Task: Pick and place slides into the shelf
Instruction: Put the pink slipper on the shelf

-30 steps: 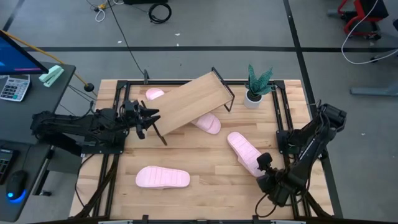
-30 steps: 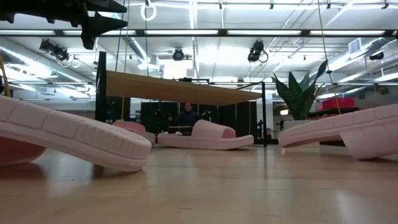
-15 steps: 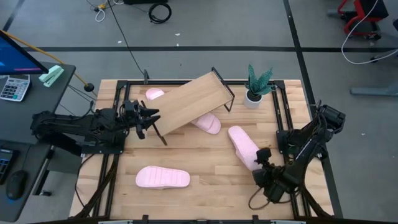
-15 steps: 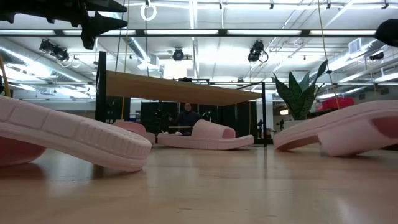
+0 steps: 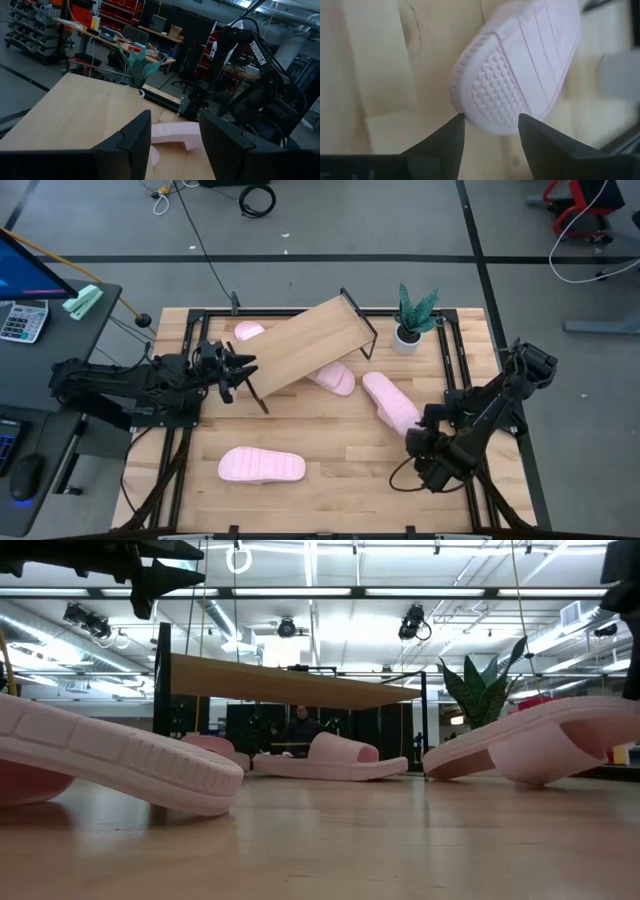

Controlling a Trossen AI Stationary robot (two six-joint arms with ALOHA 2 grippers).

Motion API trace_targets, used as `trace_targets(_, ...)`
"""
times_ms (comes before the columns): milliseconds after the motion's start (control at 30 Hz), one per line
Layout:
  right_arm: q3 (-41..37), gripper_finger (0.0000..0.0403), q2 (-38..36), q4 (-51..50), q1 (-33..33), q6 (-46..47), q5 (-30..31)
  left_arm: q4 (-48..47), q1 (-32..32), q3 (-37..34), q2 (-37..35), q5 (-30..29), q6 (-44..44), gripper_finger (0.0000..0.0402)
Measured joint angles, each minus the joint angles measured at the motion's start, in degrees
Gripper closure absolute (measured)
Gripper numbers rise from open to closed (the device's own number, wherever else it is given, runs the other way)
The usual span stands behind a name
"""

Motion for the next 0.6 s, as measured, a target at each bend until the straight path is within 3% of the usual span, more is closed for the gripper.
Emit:
trace_targets(167,1.2,0.0208,0.0,0.6,-0.8,4.8,-4.5,0.0,0.0,0.0,0.0,0.0,1.3,0.0230)
trace_targets(333,2.4,0.0206,0.0,-5.9,-2.9,15.9,-7.2,0.0,0.0,0.0,0.0,0.0,2.0,0.0230)
trace_targets(433,3.9,0.0206,-0.1,-3.0,-4.2,14.6,-12.0,-0.1,0.0,0.0,0.0,0.0,2.1,0.0230)
trace_targets(600,9.5,0.0210,0.4,0.4,-5.4,5.9,-12.9,-0.2,0.0,0.0,0.0,0.0,2.1,0.0230)
